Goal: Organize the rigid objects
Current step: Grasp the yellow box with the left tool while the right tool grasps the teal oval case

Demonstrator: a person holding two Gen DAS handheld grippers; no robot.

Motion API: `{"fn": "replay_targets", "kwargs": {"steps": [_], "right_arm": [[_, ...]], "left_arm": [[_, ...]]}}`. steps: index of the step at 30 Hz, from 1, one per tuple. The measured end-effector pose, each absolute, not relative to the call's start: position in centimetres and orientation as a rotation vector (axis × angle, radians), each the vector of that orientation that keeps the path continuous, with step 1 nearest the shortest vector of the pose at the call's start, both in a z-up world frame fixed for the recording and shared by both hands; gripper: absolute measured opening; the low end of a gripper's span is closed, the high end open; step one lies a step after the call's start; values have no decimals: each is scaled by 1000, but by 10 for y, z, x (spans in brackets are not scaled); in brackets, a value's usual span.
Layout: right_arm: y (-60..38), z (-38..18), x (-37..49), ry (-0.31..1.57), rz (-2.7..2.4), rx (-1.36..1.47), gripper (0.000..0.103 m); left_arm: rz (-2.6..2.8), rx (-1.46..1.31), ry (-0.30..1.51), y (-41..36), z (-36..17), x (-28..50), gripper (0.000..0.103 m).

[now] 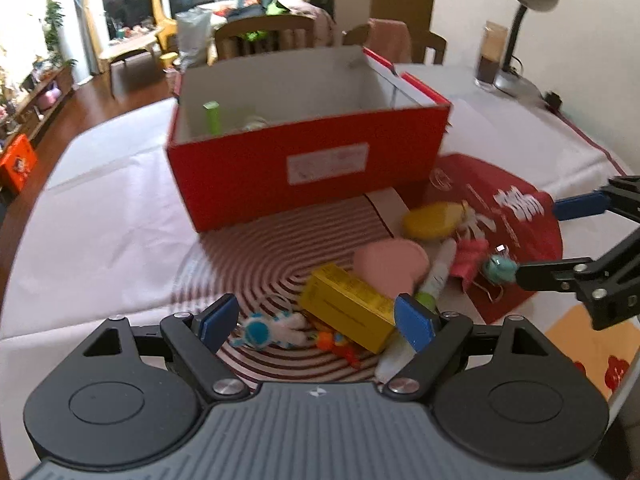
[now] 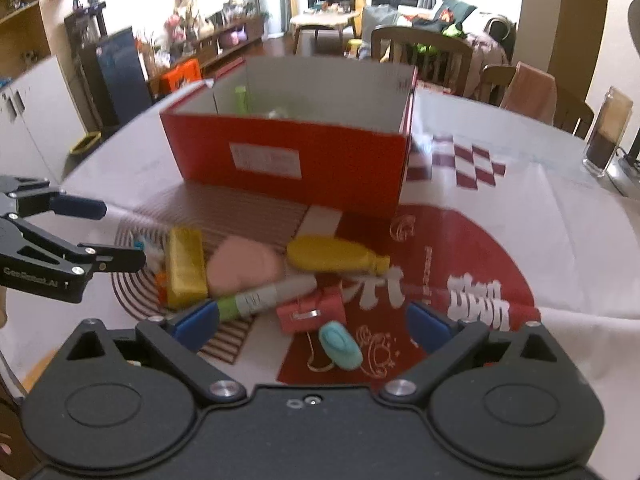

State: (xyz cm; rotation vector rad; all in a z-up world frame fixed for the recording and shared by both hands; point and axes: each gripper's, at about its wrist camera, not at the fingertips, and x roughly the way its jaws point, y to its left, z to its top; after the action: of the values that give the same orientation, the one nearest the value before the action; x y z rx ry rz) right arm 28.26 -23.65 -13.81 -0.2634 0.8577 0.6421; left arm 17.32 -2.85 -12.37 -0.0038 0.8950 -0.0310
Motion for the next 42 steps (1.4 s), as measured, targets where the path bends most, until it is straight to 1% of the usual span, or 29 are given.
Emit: {"fn": "replay_targets", "kwargs": {"steps": [4,9,26,28,30,38,39,42], "right_arm": [[-235,-153,285,889,657,-302,92],[-236,-169,290,933,666,-323,83],[-230,-185,299,979,764,-389,71],[-230,-186,301,982,769,-393,68],[-229,-187,304,986,768,-395,62],[-228,-189,310,970,768,-424,51],[-228,-189,310,967,765,-426,47],[-229,-188,311,966,752,-418,41]], "left_arm": [[-42,-7,926,-31,-138,179,85],[-50,4,950,-34,-149,185,85],[-208,101,966,-40,-162,207,86],[-220,109,972,-39,-165,212,86],[-236,114,985,-38,-168,218,86],[-251,83,998,-37,-174,226,86],[-250,82,997,-37,-174,226,86],[-243,92,990,-38,-174,224,86]]}}
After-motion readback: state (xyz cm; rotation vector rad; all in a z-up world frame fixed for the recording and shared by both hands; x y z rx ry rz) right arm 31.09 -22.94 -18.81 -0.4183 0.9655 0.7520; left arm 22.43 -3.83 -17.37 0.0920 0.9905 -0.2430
